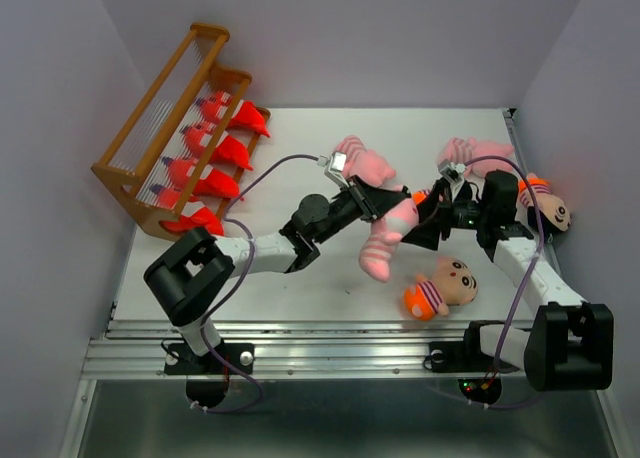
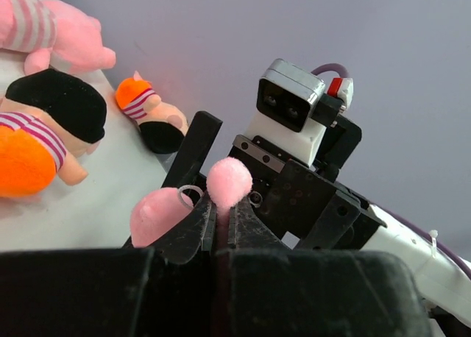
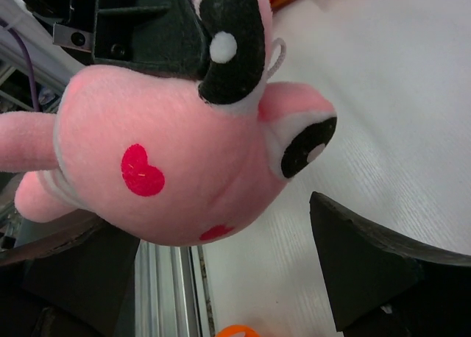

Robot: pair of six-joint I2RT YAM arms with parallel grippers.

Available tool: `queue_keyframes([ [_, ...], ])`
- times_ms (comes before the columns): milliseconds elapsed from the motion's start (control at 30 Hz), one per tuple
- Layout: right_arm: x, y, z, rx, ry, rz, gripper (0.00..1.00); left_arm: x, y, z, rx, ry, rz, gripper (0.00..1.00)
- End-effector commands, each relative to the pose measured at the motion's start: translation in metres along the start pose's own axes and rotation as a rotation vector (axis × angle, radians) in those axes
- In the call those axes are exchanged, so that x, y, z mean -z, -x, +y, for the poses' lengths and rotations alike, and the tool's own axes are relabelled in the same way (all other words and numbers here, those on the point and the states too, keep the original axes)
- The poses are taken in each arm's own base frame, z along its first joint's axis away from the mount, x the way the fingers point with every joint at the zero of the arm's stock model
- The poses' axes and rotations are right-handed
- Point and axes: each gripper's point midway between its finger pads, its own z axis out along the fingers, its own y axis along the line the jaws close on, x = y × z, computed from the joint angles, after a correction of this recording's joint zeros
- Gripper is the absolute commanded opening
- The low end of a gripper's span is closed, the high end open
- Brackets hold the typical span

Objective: Place and organize the stuffed toys onto the shelf
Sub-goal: Pass the stuffed toy from the left arm to the right

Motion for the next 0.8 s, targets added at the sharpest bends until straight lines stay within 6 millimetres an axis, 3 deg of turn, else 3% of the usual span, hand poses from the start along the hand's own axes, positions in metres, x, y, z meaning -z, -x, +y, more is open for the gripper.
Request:
queue_keyframes([
  [0,-0.002,0.023,0.010,0.092,0.022,-0.032,0.95,-0.010,0.008,-0.039,-0.014,-0.129,-0.031,0.00],
  [167,-0.001,0.023,0.021,0.116,0.077,-0.024,0.82,-0.013,0.004,-0.033,-0.024,-0.116,-0.024,0.00],
  [233,-0.002,0.022,0.026,0.132,0.100,-0.018,0.69,-0.014,0.002,-0.032,-0.032,-0.111,-0.018,0.00],
  [267,-0.002,0.024,0.027,0.141,0.102,-0.018,0.62,-0.014,0.000,-0.029,-0.035,-0.104,-0.013,0.00],
  [300,-0.002,0.023,0.027,0.147,0.104,-0.018,0.45,-0.014,-0.001,-0.028,-0.036,-0.104,-0.009,0.00],
  [333,-0.002,0.024,0.027,0.150,0.107,-0.017,0.36,-0.015,-0.002,-0.028,-0.039,-0.101,-0.008,0.00],
  [367,-0.002,0.025,0.027,0.153,0.109,-0.017,0.21,-0.015,-0.004,-0.025,-0.041,-0.089,0.001,0.01],
  [433,-0.002,0.025,0.028,0.160,0.116,-0.016,0.05,-0.015,-0.006,-0.020,-0.052,-0.068,0.010,0.04],
  [467,-0.002,0.025,0.029,0.167,0.119,-0.016,0.01,-0.015,-0.007,-0.014,-0.069,-0.043,0.015,0.10],
  [533,-0.001,0.026,0.029,0.173,0.112,-0.019,0.01,-0.013,-0.006,-0.011,-0.094,-0.020,0.015,0.16],
  [633,-0.001,0.028,0.028,0.188,0.087,-0.027,0.01,-0.012,0.001,-0.009,-0.165,0.031,0.007,0.43],
  [667,-0.002,0.029,0.027,0.192,0.078,-0.030,0.01,-0.009,0.008,-0.005,-0.189,0.088,-0.005,0.56],
  [767,-0.001,0.028,0.023,0.187,0.051,-0.029,0.01,-0.002,0.035,-0.006,-0.310,0.186,-0.065,0.75],
])
